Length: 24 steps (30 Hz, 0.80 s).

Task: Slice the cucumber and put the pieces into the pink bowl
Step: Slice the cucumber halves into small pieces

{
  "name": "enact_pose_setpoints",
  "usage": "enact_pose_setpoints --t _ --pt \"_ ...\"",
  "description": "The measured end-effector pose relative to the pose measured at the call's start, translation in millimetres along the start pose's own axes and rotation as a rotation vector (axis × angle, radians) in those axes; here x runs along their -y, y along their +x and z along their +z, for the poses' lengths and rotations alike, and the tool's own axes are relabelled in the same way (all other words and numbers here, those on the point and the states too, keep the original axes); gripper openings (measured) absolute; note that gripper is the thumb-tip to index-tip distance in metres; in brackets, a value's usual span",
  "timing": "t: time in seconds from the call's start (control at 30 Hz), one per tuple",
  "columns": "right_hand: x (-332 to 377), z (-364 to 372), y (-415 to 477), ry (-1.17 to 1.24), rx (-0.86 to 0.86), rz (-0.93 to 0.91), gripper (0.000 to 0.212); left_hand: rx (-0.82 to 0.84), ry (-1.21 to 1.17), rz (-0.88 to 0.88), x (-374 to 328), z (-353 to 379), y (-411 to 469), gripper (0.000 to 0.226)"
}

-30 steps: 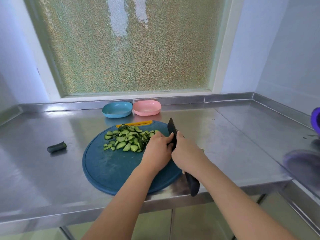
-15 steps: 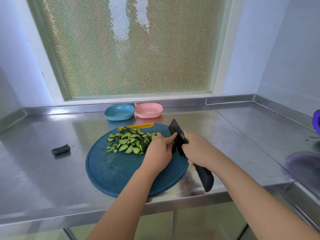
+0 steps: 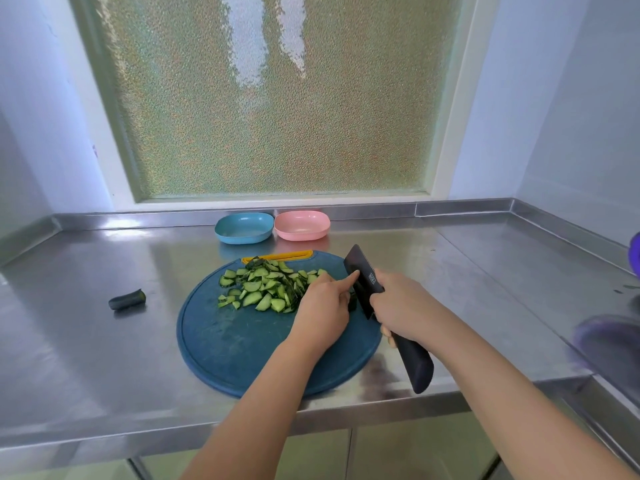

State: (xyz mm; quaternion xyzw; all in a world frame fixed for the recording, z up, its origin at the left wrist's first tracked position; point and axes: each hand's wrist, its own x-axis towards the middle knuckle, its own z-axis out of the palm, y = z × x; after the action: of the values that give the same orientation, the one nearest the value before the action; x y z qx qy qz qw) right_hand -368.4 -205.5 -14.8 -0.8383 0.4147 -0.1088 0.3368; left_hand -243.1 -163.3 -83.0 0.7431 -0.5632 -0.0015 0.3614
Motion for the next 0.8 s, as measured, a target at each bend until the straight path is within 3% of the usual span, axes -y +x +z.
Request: enact_pose_setpoints --t 0.17,0.63,0.8 --pt "2.0 2.6 -4.0 0.029 -0.002 0.009 0.035 0.005 0.009 0.002 0.2 -0.6 0.2 0.046" --pt "-0.5 31.3 6.0 -0.066 -0.069 -0.002 0.056 -0.007 0.043 -0.005 3.2 4.0 2.6 0.041" --pt "-16.1 26.0 8.1 0.046 -0.031 0.019 0.049 -0.014 0.009 -0.006 1.1 2.4 1.2 0.039"
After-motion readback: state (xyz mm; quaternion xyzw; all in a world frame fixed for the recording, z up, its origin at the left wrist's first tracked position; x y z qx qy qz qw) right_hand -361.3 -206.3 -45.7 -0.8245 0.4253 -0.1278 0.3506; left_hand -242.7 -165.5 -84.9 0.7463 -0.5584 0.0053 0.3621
